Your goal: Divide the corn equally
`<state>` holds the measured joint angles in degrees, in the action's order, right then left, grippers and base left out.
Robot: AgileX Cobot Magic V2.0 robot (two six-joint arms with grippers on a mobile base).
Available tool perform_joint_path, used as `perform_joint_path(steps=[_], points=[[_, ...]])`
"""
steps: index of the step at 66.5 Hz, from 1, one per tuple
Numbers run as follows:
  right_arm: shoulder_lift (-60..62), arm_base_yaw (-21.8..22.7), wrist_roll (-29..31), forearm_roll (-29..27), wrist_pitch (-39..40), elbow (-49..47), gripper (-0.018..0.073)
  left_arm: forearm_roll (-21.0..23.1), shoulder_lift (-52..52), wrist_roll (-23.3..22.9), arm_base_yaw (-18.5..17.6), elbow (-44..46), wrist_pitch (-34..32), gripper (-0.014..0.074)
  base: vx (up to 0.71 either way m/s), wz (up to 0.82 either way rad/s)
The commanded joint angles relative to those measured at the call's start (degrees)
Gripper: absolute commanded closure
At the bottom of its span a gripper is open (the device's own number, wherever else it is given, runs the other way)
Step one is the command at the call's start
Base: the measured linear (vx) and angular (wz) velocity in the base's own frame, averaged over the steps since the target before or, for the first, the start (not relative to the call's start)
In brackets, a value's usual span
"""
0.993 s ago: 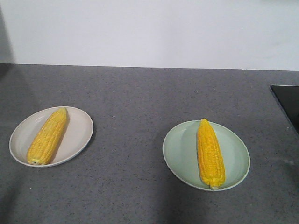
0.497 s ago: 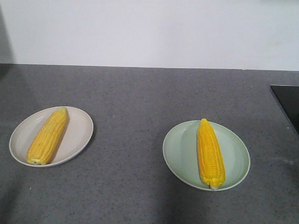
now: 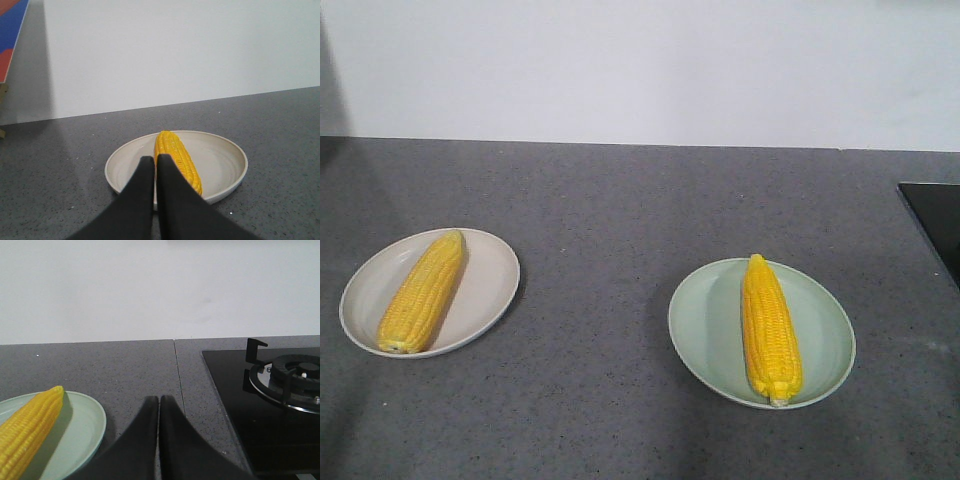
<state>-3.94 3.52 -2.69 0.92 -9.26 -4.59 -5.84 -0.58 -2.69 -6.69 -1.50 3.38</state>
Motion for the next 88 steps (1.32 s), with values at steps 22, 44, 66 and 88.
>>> perform_joint_path(steps=[22, 44, 66, 88], points=[[4.9, 0.1, -1.0, 0.3, 10.0, 6.7, 0.0570, 0.6, -1.0, 0.1, -0.2, -0.9, -3.9, 0.0603, 0.00, 0.00], [4.9, 0.1, -1.1, 0.0, 10.1, 6.7, 0.0570, 0.6, -1.0, 0.1, -0.2, -0.9, -3.9, 0.0603, 0.00, 0.00], [4.9, 0.1, -0.9, 0.0, 10.1, 6.7, 0.0570, 0.6, -1.0, 0.1, -0.2, -0.9, -3.9, 0.0603, 0.00, 0.00], [4.9, 0.1, -0.9, 0.0, 10.1, 6.7, 0.0570, 0.6, -1.0, 0.1, -0.2, -0.9, -3.9, 0.0603, 0.00, 0.00]])
